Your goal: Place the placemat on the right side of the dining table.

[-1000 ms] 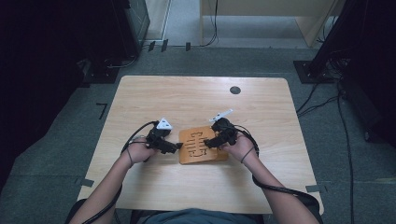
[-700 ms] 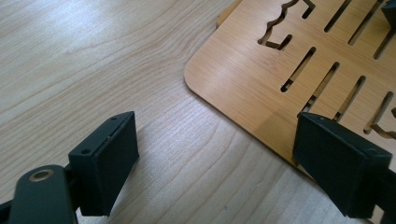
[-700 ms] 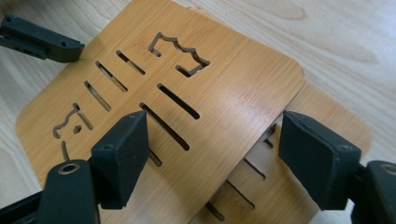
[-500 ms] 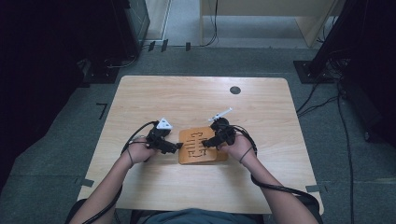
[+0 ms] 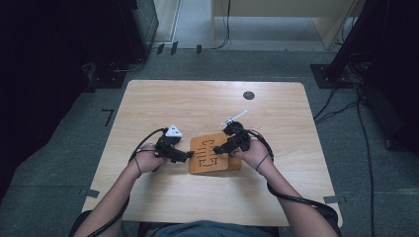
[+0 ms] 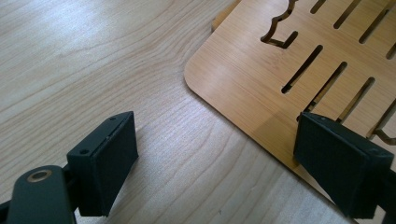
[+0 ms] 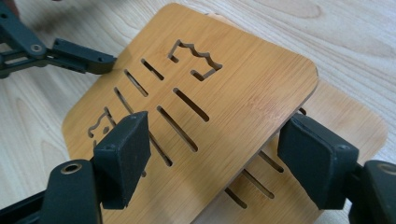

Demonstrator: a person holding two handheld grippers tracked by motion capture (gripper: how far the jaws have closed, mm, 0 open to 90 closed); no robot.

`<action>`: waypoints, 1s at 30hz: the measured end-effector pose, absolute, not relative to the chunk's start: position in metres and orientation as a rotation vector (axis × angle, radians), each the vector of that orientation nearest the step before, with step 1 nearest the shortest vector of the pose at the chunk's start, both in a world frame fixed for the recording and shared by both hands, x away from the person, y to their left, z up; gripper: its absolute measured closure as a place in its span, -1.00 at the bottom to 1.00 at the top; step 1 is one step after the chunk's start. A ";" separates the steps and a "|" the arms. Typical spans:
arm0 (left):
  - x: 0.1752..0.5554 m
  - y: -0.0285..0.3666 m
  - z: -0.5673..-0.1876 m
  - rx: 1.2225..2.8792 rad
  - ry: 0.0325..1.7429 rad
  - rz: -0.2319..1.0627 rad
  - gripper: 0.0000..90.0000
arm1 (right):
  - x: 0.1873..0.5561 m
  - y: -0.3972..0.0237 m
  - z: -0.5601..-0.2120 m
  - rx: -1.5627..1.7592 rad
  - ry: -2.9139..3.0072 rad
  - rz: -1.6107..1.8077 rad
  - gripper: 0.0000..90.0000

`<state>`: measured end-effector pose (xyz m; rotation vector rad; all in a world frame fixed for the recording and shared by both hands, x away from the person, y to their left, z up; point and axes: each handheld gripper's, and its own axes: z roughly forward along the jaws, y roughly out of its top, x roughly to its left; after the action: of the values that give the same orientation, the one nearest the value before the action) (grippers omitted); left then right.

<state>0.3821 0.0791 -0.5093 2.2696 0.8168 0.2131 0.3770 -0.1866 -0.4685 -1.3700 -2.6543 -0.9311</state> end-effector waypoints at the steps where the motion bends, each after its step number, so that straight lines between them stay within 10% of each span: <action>1: 0.382 0.079 -0.509 2.270 0.816 0.213 -0.72 | 0.377 -0.187 -0.467 -1.368 -2.651 -0.929 -0.43; 30: 0.379 0.073 -0.508 2.296 0.754 0.237 -0.72 | 0.366 -0.179 -0.427 -1.310 -2.679 -0.986 -0.42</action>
<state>0.3792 0.0726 -0.5081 2.2963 0.7542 0.2366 0.3657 -0.1787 -0.4268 -1.3101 -2.6792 -0.9863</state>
